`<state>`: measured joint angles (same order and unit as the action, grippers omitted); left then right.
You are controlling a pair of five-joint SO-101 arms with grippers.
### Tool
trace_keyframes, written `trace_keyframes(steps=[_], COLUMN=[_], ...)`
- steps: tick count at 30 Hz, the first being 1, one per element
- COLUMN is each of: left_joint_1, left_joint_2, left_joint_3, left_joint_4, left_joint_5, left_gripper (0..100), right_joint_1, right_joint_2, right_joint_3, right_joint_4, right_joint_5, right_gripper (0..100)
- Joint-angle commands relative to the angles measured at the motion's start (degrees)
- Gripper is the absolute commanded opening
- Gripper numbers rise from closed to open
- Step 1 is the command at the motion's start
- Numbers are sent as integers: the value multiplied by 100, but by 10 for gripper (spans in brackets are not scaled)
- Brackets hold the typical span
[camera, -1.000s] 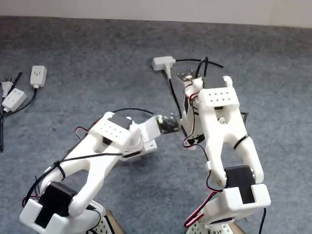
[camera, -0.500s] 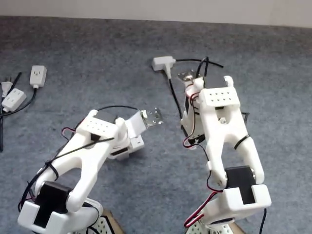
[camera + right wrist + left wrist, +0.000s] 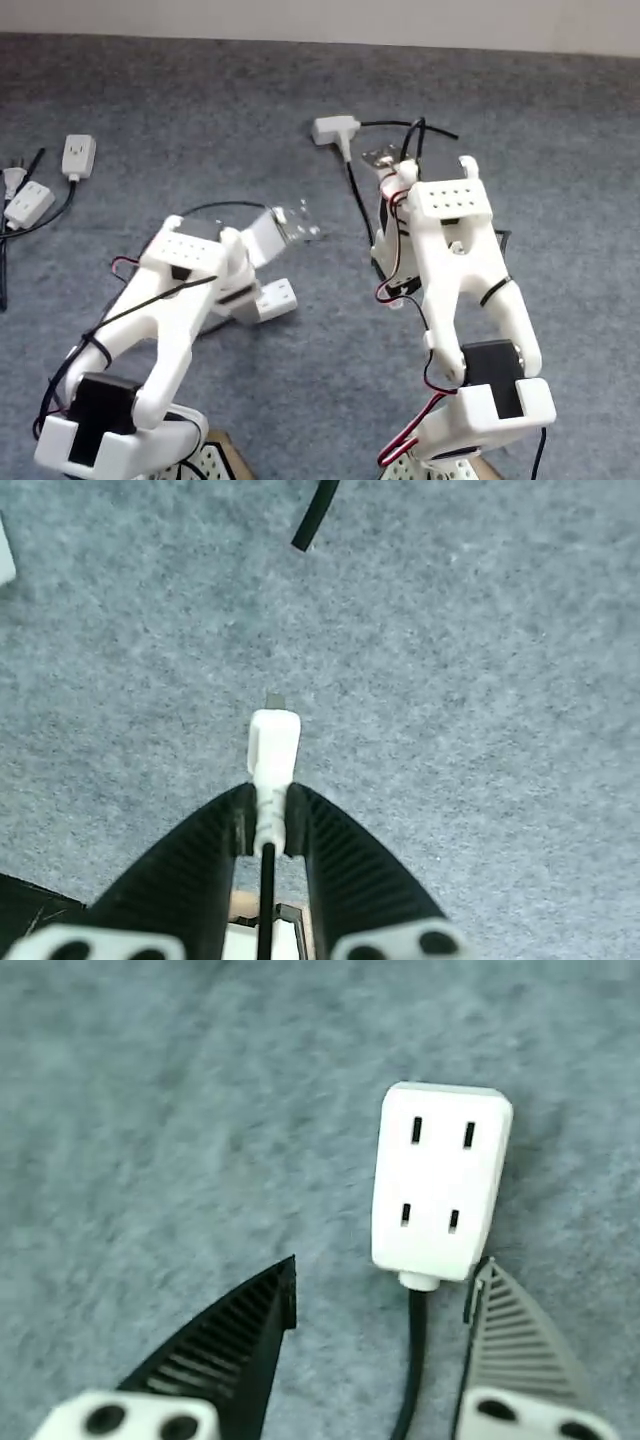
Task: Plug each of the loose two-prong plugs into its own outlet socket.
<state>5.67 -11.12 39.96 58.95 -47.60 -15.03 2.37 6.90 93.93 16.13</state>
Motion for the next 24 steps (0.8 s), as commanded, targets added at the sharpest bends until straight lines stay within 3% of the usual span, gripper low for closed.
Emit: trace_keyframes(steps=[1,6,13,16,21,24], left_joint_1=[-400,-1279,-2651,-3134,-3284,-3477], left_joint_2=[-84,-84,-31,-66,-75,-75], left_joint_3=[-549,-1147,-1147,-1007,-576,-532], left_joint_4=[-62,-53,-53,0,-9,-9], left_joint_5=[422,1881,2708,2725,2365,2365], left_gripper=[274,274,274,274,274,274], right_joint_1=[-22,-470,-1174,-1481,-1815,-2035], right_joint_2=[-40,-40,-31,-31,75,409], right_joint_3=[-22,-66,-725,-980,-1068,-1174], right_joint_4=[84,66,48,84,31,48], right_joint_5=[97,484,1582,1776,2338,3341], right_gripper=[7,7,7,7,7,7])
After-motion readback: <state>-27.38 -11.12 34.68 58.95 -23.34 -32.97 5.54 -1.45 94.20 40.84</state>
